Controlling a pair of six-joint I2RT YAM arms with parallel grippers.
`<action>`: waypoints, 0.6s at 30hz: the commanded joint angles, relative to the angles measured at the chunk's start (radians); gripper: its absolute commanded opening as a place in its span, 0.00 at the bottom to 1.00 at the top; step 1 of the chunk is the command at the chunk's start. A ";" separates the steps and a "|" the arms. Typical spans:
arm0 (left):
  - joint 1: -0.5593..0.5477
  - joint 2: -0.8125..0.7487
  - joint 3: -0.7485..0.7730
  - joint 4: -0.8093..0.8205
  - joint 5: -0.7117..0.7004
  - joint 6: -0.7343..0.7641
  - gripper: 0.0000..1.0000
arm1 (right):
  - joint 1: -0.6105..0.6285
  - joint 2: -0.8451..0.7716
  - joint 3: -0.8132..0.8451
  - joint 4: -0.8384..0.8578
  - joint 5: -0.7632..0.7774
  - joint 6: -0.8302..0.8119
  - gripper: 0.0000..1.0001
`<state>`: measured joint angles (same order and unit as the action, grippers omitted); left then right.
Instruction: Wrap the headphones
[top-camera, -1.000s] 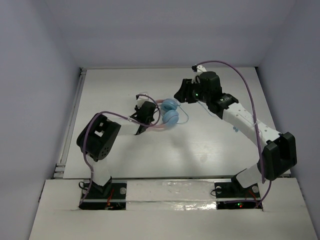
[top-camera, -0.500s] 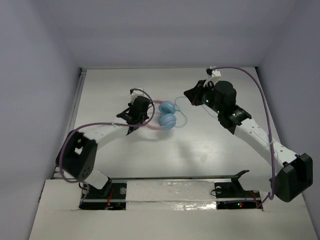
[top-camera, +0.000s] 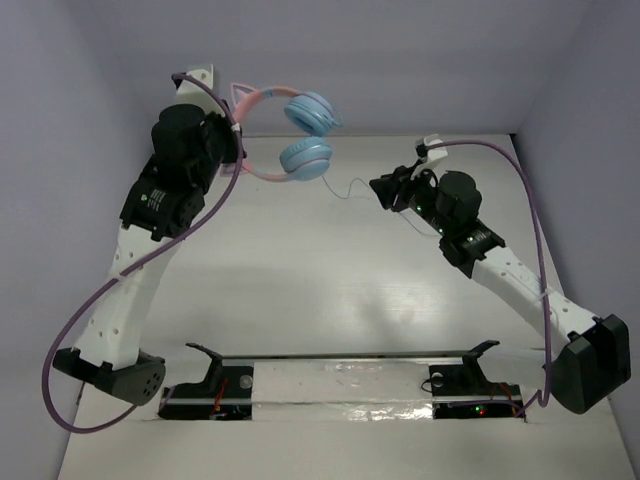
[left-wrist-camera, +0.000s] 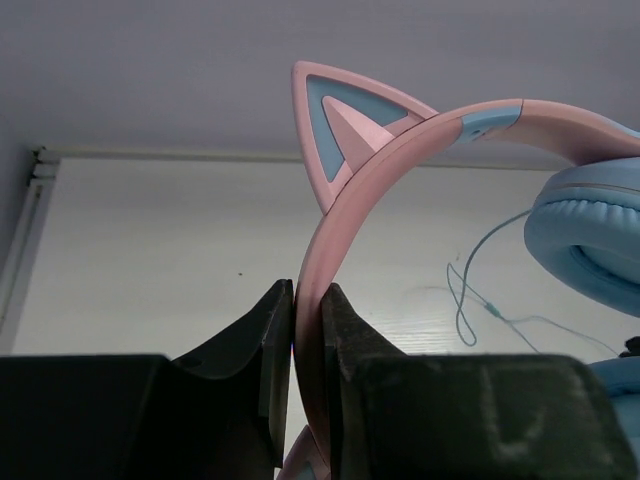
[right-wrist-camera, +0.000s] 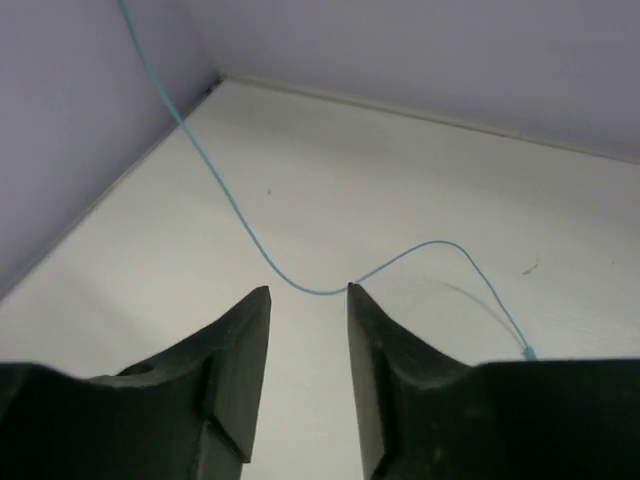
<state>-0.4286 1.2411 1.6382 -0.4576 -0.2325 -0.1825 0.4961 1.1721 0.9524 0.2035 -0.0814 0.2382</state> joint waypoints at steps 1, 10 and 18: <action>0.021 0.053 0.170 -0.073 0.116 0.057 0.00 | -0.008 0.041 -0.006 0.062 -0.199 -0.117 0.47; 0.106 0.195 0.399 -0.105 0.439 0.048 0.00 | -0.008 0.173 0.025 -0.027 -0.357 -0.226 0.91; 0.160 0.245 0.560 -0.113 0.538 0.015 0.00 | -0.018 0.313 0.028 0.049 -0.264 -0.243 0.91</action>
<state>-0.2752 1.5284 2.0933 -0.6609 0.2111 -0.1204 0.4889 1.4673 0.9585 0.1658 -0.3740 0.0212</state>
